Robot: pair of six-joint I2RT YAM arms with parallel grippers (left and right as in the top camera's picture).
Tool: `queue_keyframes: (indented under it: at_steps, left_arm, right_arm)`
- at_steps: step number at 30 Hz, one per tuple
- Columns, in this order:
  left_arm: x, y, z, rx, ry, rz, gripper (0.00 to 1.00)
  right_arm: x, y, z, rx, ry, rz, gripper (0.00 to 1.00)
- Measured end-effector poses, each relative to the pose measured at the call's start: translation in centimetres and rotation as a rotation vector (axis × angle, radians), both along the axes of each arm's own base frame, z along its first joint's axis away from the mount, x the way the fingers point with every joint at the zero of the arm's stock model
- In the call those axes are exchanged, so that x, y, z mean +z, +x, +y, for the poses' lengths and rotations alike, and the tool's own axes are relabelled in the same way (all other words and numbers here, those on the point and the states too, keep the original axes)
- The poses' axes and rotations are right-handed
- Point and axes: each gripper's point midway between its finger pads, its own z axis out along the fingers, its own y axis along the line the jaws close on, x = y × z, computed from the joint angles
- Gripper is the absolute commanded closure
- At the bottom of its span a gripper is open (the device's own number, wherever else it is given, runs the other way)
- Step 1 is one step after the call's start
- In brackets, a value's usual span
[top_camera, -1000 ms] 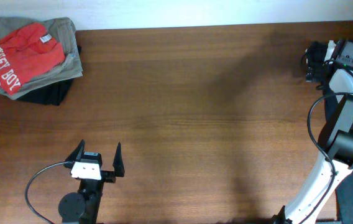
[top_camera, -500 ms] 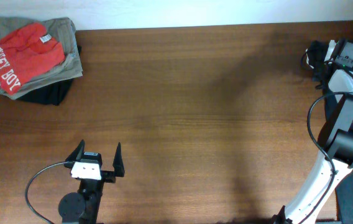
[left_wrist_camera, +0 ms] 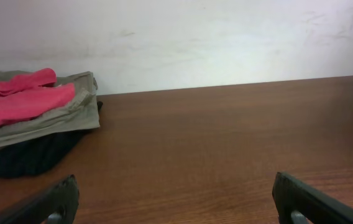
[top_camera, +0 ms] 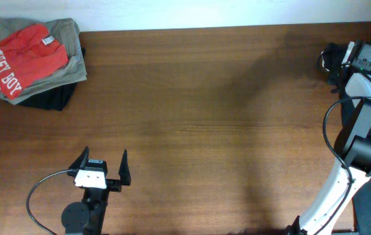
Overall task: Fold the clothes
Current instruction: 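Grasp the dark green NIKE t-shirt with the right gripper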
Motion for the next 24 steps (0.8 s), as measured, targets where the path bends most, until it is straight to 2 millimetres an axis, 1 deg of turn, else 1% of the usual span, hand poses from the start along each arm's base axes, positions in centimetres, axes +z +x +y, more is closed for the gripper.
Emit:
queue_keyframes:
  at_steps: [1,3,5,7,14,17,18,19,22,24]
  left_arm:
    - [0.0,0.0,0.0,0.000,0.000,0.000,0.01]
    - [0.0,0.0,0.0,0.000,0.000,0.000,0.01]
    - [0.0,0.0,0.0,0.000,0.000,0.000,0.01]
    - [0.0,0.0,0.0,0.000,0.000,0.000,0.01]
    - [0.0,0.0,0.0,0.000,0.000,0.000,0.01]
    - [0.0,0.0,0.0,0.000,0.000,0.000,0.01]
    - [0.0,0.0,0.0,0.000,0.000,0.000,0.01]
    - [0.0,0.0,0.0,0.000,0.000,0.000,0.01]
    - [0.0,0.0,0.0,0.000,0.000,0.000,0.01]
    - [0.0,0.0,0.0,0.000,0.000,0.000,0.01]
  right_arm:
    - [0.0,0.0,0.1,0.003,0.004,-0.002,0.48]
    - [-0.1,0.0,0.3,0.008,0.013,0.000,0.39]
    - [-0.2,0.0,0.4,0.008,0.020,-0.001,0.40]
    - [-0.1,0.0,0.4,0.009,0.021,-0.001,0.49]
    - [-0.3,-0.1,0.4,0.003,0.028,0.002,0.54]
    - [-0.3,-0.2,0.5,0.005,0.028,0.006,0.54]
    - [-0.3,-0.2,0.5,0.004,0.029,0.005,0.53]
    - [-0.2,-0.2,0.5,0.004,0.029,0.006,0.49]
    - [0.4,-0.2,0.5,0.003,0.028,-0.001,0.49]
    - [1.0,-0.1,0.5,0.004,0.025,-0.011,0.63]
